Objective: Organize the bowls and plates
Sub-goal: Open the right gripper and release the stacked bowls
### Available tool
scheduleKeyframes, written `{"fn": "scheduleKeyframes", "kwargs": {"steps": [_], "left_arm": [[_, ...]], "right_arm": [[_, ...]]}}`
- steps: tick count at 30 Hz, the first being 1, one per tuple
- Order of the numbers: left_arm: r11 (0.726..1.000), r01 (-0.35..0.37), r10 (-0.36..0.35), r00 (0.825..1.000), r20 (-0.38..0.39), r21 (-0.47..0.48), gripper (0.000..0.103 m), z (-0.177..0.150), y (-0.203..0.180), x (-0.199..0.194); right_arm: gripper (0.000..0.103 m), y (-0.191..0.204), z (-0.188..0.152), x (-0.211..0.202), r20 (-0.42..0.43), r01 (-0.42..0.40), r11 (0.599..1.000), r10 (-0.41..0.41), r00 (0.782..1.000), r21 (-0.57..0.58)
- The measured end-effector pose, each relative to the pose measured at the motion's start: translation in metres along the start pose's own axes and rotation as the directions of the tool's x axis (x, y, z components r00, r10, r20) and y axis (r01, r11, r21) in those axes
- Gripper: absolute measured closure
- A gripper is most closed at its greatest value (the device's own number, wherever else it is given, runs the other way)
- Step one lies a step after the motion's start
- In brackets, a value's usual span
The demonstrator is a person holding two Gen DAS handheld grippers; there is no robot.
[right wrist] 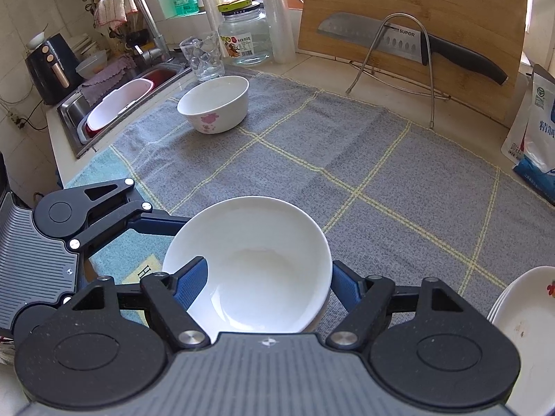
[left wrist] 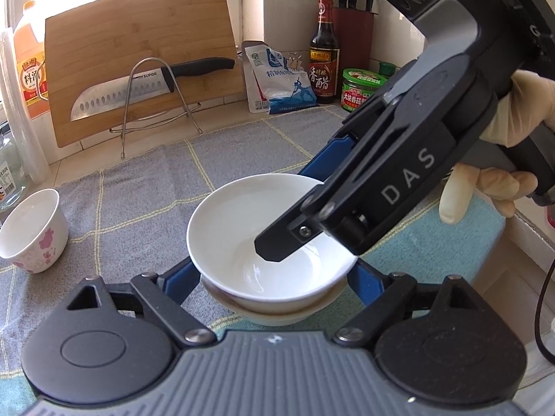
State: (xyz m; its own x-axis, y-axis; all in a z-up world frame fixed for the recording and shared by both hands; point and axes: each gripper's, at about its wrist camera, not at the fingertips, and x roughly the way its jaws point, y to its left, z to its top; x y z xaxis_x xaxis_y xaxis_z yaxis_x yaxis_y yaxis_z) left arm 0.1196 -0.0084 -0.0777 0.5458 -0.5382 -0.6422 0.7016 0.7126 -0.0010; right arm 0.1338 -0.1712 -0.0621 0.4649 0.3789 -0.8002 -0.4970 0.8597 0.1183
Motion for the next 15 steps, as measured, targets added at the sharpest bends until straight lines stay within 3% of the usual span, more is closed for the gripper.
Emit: {"fn": "scheduleKeyframes", "kwargs": {"steps": [3,5,15], "left_arm": [[1.0,0.005,-0.005,1.0,-0.002,-0.006,0.011,0.0,0.001,0.002],[1.0,0.0,0.0,1.0,-0.003,0.002,0.005,0.0,0.0,0.001],[1.0,0.002,-0.002,1.0,-0.004,-0.008,0.004,-0.006,0.004,-0.009]], "right_arm": [[0.018,0.0,-0.001,0.0,0.005,0.006,1.0,-0.006,1.0,0.003],[0.007,0.0,-0.001,-0.001,0.013,0.006,1.0,-0.006,1.0,0.005],[0.001,0.005,0.001,-0.004,0.028,0.011,1.0,-0.011,1.0,-0.002]]}}
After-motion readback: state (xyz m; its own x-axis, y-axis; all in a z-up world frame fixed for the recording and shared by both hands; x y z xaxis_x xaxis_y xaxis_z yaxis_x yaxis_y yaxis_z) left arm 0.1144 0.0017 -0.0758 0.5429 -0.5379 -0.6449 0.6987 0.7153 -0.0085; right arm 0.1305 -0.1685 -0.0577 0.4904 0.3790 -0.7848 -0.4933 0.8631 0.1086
